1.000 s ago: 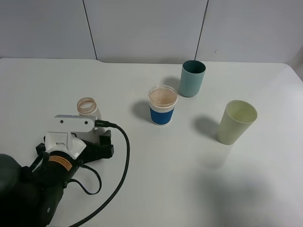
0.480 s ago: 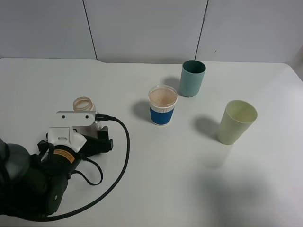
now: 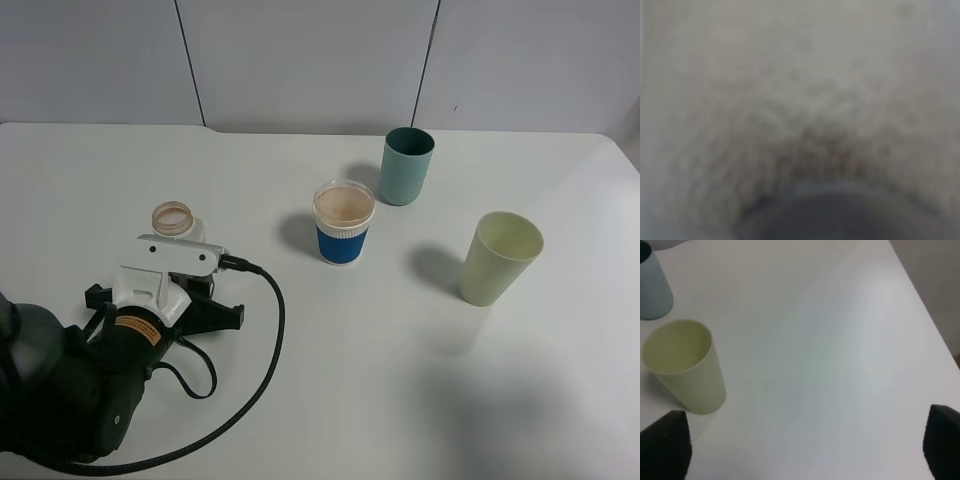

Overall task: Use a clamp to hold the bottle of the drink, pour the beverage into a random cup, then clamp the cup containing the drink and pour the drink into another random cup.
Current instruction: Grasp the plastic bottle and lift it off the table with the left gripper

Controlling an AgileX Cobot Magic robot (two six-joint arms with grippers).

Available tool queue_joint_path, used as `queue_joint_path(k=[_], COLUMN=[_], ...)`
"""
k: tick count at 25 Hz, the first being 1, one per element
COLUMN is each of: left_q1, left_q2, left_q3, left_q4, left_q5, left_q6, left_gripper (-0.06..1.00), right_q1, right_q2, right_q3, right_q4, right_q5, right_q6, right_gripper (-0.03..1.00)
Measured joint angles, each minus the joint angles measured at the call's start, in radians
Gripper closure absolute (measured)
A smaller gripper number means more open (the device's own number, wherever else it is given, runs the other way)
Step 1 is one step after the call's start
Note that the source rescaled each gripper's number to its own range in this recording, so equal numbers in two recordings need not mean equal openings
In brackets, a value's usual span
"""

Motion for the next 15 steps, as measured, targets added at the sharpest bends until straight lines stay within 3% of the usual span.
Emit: queue_joint_path(k=[7,15], left_q1=[0.000,0.000], left_q2=[-0.001,-0.126], left_q3=[0.000,-0.001], left_q4=[-0.001,-0.093], left_q5=[0.001,0.071], left_q6=[0.040,0.239], left_gripper=[0.94,0.94], right_q1=[0.000,0.000], right_q2=[0.000,0.000], right_q3=[0.000,0.000], right_q4=[0.000,0.000], right_q5=[0.000,0.000], right_q6=[0.000,0.000], right_gripper=[0.19,0.19])
